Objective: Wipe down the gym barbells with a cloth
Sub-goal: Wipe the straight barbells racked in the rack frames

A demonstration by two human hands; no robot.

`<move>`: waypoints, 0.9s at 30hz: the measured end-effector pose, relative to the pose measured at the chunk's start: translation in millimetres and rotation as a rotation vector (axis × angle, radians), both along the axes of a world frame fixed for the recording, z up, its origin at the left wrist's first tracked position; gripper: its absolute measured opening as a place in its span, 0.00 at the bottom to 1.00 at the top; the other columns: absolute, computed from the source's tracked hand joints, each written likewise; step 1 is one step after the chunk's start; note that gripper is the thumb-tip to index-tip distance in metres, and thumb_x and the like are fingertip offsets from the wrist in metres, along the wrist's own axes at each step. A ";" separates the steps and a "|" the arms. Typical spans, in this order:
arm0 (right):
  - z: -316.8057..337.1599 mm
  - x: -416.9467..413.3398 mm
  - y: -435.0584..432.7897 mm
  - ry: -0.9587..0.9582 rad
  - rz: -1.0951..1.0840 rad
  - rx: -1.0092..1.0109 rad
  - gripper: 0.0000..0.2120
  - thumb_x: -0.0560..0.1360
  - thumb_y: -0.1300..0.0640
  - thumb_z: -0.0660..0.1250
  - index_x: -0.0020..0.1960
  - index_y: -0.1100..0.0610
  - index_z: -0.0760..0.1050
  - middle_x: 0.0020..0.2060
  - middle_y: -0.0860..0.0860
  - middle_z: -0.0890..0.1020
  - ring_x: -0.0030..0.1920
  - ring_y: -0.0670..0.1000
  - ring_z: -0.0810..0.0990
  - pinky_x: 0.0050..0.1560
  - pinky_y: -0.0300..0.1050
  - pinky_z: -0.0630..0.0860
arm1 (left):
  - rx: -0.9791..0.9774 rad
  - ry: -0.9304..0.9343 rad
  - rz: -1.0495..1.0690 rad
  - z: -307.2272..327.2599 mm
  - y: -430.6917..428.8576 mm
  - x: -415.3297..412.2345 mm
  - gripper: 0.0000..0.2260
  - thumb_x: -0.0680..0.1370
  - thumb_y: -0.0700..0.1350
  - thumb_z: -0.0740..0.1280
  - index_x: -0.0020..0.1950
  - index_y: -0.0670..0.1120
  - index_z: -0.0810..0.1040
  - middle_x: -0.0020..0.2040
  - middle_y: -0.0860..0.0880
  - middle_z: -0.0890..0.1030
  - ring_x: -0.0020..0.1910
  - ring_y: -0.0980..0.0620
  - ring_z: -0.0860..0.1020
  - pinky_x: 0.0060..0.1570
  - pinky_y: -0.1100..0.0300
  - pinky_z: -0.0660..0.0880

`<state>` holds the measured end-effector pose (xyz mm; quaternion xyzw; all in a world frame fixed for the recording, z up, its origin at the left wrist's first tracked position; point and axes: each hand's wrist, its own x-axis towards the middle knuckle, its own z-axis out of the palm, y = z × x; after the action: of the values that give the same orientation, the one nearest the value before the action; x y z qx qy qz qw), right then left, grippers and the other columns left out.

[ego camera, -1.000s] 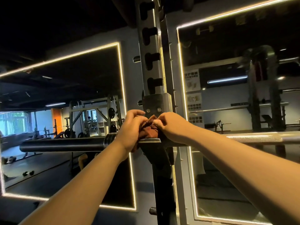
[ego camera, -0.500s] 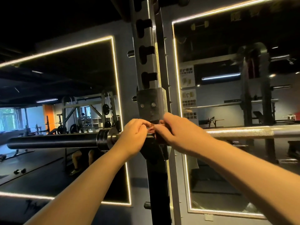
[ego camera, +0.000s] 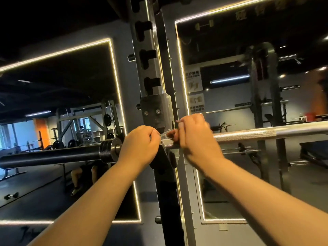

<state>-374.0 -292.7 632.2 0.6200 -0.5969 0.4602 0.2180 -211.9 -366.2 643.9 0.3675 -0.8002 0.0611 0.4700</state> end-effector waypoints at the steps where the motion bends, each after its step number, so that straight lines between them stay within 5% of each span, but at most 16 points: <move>1: -3.0 7.4 -4.2 0.052 0.023 -0.026 0.14 0.84 0.49 0.59 0.65 0.55 0.73 0.62 0.52 0.73 0.59 0.52 0.73 0.66 0.55 0.73 | 0.001 -0.022 0.007 1.9 2.3 -6.2 0.15 0.83 0.48 0.58 0.46 0.50 0.82 0.46 0.53 0.80 0.46 0.56 0.77 0.47 0.58 0.76; 3: -9.1 6.2 -12.8 0.205 0.067 0.008 0.15 0.83 0.47 0.58 0.64 0.53 0.75 0.61 0.51 0.75 0.59 0.53 0.74 0.63 0.57 0.74 | 0.028 -0.057 0.045 4.3 7.7 -15.2 0.15 0.83 0.49 0.56 0.44 0.49 0.80 0.44 0.51 0.79 0.43 0.51 0.78 0.47 0.49 0.77; 7: -12.7 -36.8 6.7 0.395 0.100 0.031 0.20 0.80 0.36 0.56 0.61 0.46 0.77 0.54 0.45 0.80 0.54 0.49 0.79 0.57 0.52 0.78 | -0.019 -0.083 0.126 -5.9 8.1 -15.8 0.18 0.82 0.52 0.51 0.45 0.50 0.79 0.41 0.52 0.78 0.39 0.51 0.77 0.42 0.47 0.78; 11: -28.1 -66.0 23.3 0.168 -0.088 -0.113 0.18 0.79 0.49 0.64 0.62 0.59 0.80 0.59 0.59 0.79 0.59 0.61 0.79 0.60 0.58 0.79 | -0.012 -0.090 0.127 -5.8 10.9 -14.8 0.20 0.79 0.54 0.49 0.43 0.50 0.79 0.39 0.52 0.79 0.38 0.50 0.77 0.40 0.49 0.77; 14: -28.1 -32.8 7.8 0.053 -0.153 -0.158 0.13 0.80 0.53 0.62 0.55 0.59 0.81 0.62 0.60 0.76 0.65 0.65 0.74 0.72 0.71 0.65 | -0.023 -0.163 0.176 -1.9 16.0 -21.5 0.17 0.82 0.51 0.55 0.38 0.48 0.76 0.36 0.51 0.78 0.35 0.50 0.77 0.38 0.53 0.77; 17: -29.8 -3.3 -8.5 0.196 -0.150 -0.125 0.23 0.78 0.50 0.51 0.54 0.59 0.82 0.64 0.58 0.75 0.70 0.65 0.68 0.75 0.72 0.49 | -0.036 -0.209 0.190 -1.2 19.6 -27.8 0.16 0.83 0.50 0.57 0.38 0.49 0.76 0.35 0.51 0.77 0.34 0.52 0.76 0.36 0.55 0.75; 20: -41.7 -29.2 -5.4 0.494 -0.077 -0.203 0.16 0.74 0.57 0.66 0.60 0.58 0.82 0.63 0.58 0.78 0.68 0.62 0.68 0.70 0.68 0.67 | -0.081 -0.257 0.212 -3.4 20.0 -27.0 0.14 0.83 0.50 0.57 0.44 0.51 0.79 0.37 0.53 0.77 0.34 0.53 0.76 0.37 0.53 0.77; 22: -50.2 -63.5 2.4 0.635 -0.031 -0.218 0.26 0.68 0.61 0.72 0.66 0.57 0.78 0.66 0.57 0.75 0.69 0.61 0.68 0.68 0.65 0.71 | -0.108 -0.270 0.204 -6.2 21.2 -24.3 0.13 0.83 0.50 0.58 0.50 0.52 0.82 0.39 0.54 0.78 0.35 0.54 0.76 0.36 0.51 0.79; 25: -53.7 -98.5 14.6 0.378 -0.094 -0.269 0.31 0.70 0.63 0.76 0.71 0.56 0.72 0.69 0.58 0.71 0.69 0.65 0.70 0.65 0.70 0.75 | -0.116 -0.289 0.192 -6.3 23.4 -21.8 0.13 0.83 0.50 0.58 0.53 0.51 0.82 0.42 0.54 0.79 0.36 0.53 0.77 0.37 0.50 0.79; 27: -53.8 -87.5 13.9 0.037 -0.157 -0.349 0.22 0.77 0.58 0.70 0.70 0.55 0.72 0.69 0.61 0.70 0.69 0.67 0.69 0.65 0.70 0.74 | -0.154 -0.335 0.223 -6.2 25.5 -24.8 0.14 0.83 0.50 0.57 0.48 0.50 0.81 0.38 0.53 0.78 0.34 0.53 0.76 0.37 0.50 0.79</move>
<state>-461.5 -278.8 578.4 0.5326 -0.5504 0.5269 0.3686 -236.7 -340.7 637.7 0.4013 -0.8146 0.2341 0.3473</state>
